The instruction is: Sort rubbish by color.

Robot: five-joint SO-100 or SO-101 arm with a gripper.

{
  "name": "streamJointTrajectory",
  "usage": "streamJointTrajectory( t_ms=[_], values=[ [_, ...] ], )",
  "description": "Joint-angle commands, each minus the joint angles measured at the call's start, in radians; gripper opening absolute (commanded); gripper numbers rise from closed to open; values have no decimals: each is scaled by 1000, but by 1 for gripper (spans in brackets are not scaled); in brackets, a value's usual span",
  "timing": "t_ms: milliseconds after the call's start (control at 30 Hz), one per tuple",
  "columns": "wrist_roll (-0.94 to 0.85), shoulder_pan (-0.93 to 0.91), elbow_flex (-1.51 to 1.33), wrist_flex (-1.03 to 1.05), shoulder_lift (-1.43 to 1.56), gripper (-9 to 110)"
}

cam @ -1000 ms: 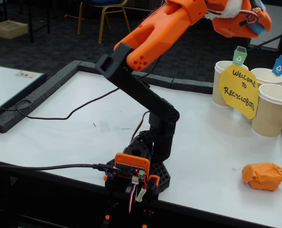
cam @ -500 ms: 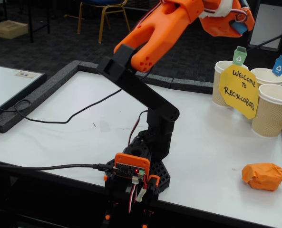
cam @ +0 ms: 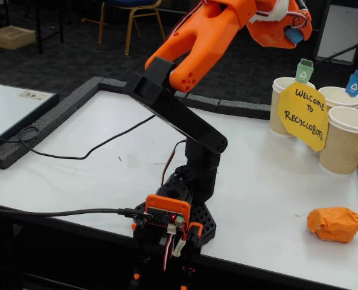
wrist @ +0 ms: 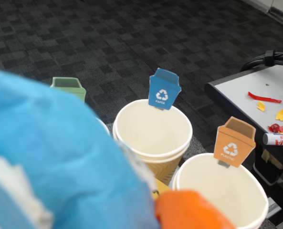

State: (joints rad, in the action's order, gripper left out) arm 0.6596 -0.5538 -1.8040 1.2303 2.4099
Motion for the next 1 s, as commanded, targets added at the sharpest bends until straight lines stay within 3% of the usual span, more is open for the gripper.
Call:
streamJointTrajectory(
  t_ms=[0,967],
  values=[
    [-21,17,140,-20,-34,0],
    [-176,26,492,-149,-589,0]
  ],
)
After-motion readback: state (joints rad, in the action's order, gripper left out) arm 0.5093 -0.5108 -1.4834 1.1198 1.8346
